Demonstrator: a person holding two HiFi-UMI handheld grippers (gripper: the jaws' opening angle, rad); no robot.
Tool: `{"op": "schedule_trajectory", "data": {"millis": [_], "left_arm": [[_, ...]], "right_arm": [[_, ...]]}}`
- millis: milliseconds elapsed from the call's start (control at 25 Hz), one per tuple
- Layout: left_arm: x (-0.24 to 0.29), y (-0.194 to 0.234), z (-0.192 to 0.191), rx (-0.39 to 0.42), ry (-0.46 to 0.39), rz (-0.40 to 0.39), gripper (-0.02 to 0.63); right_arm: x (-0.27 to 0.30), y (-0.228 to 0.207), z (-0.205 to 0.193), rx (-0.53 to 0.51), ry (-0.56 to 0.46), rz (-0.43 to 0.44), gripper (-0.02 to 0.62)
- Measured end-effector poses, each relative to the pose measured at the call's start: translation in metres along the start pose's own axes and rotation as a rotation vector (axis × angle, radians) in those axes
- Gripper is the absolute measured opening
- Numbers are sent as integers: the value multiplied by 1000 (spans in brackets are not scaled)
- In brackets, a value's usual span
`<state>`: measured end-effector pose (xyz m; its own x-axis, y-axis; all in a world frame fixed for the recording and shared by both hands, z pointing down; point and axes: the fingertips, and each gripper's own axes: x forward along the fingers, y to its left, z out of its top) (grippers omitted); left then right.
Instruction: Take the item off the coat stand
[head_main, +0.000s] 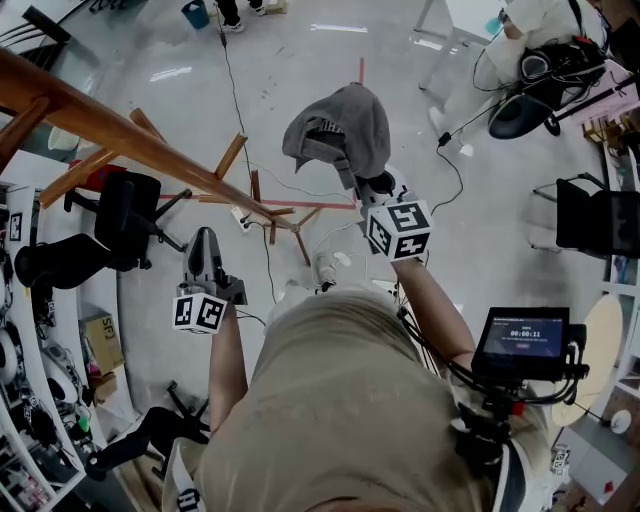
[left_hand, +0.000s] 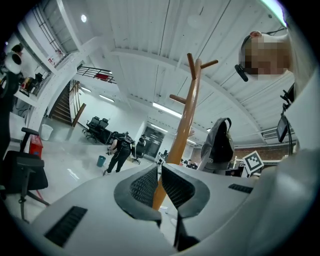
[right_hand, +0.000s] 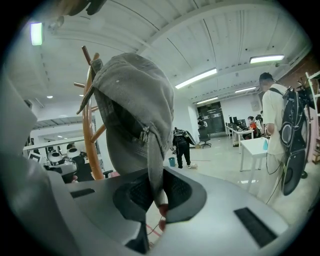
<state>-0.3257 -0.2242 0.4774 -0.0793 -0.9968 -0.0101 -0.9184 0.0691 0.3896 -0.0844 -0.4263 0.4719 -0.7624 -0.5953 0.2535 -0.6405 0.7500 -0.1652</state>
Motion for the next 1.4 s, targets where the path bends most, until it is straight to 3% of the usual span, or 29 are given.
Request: {"op": "schedule_trajectory", "data": {"millis": [320, 600, 1240, 1400], "left_arm": [[-24, 5, 3, -7, 29, -83, 21], [-45, 22, 10, -15, 46, -112, 21], [-34, 21, 3, -33, 80, -164, 21], [-53, 34, 9, -49, 64, -176, 21]], "right_arm": [[-18, 45, -16, 1, 1, 22, 28], [-29, 79, -29, 8, 10, -8, 28], [-38, 59, -55, 27, 45, -94, 28], [-40, 80, -64, 21, 36, -108, 28]]}}
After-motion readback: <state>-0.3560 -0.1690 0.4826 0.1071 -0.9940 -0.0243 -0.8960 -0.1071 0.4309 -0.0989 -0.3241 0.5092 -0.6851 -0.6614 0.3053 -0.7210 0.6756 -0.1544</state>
